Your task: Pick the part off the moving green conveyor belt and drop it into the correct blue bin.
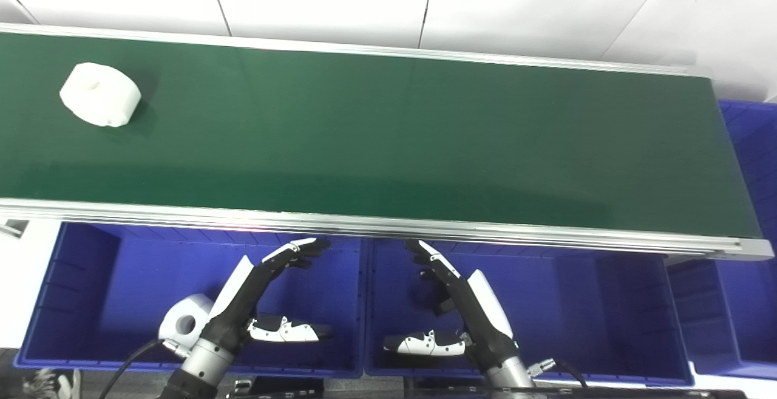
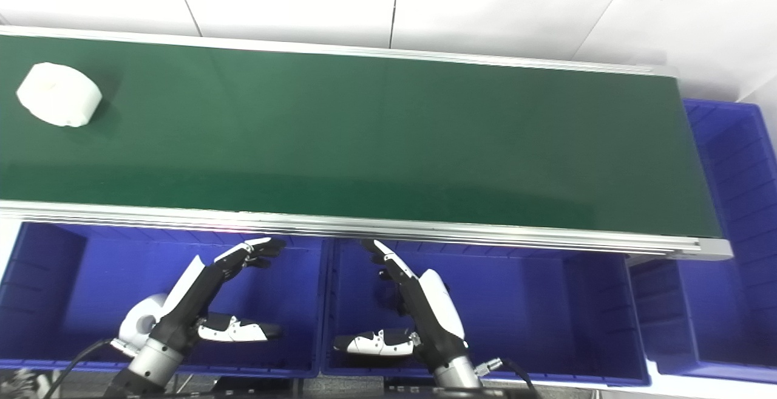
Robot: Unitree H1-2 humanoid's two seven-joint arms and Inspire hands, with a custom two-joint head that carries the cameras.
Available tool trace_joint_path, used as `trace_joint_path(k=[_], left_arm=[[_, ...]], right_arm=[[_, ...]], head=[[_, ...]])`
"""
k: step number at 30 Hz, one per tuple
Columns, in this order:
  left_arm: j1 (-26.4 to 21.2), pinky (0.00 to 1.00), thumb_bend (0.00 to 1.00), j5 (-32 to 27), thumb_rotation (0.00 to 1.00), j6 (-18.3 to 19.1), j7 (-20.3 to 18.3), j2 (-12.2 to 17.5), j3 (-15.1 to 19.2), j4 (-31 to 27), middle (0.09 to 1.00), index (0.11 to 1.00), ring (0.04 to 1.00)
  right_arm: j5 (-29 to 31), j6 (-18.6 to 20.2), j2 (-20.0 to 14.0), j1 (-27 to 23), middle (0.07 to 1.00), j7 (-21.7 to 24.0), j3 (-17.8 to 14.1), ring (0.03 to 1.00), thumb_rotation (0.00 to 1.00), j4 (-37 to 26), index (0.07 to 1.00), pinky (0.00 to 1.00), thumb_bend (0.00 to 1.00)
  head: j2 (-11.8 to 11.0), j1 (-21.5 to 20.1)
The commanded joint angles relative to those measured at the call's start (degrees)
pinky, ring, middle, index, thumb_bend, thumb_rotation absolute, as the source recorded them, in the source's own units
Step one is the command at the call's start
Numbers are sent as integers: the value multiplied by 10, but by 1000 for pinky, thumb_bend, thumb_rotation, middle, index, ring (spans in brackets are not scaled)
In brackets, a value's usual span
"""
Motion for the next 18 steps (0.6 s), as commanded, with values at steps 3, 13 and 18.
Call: trace_joint_path(k=[3,13,18], left_arm=[[-7,710,849,11,348,-20,27,-2,-10,2,825,773,778],[-20,674,832,16,299,-20,46,-11,-33,27,807,748,754],[-29,670,828,13,271,-20,61,-9,-46,36,801,740,751]], right_arm=[[10,-62,-6,-3,893,-15,-6,853,169,17,899,768,785],[29,-89,-11,-10,898,-12,-19,859,205,54,912,761,781],[27,-93,-10,-14,902,-13,-20,867,214,62,912,757,775]], head=[[-32,49],[-74,96],[-85,91]])
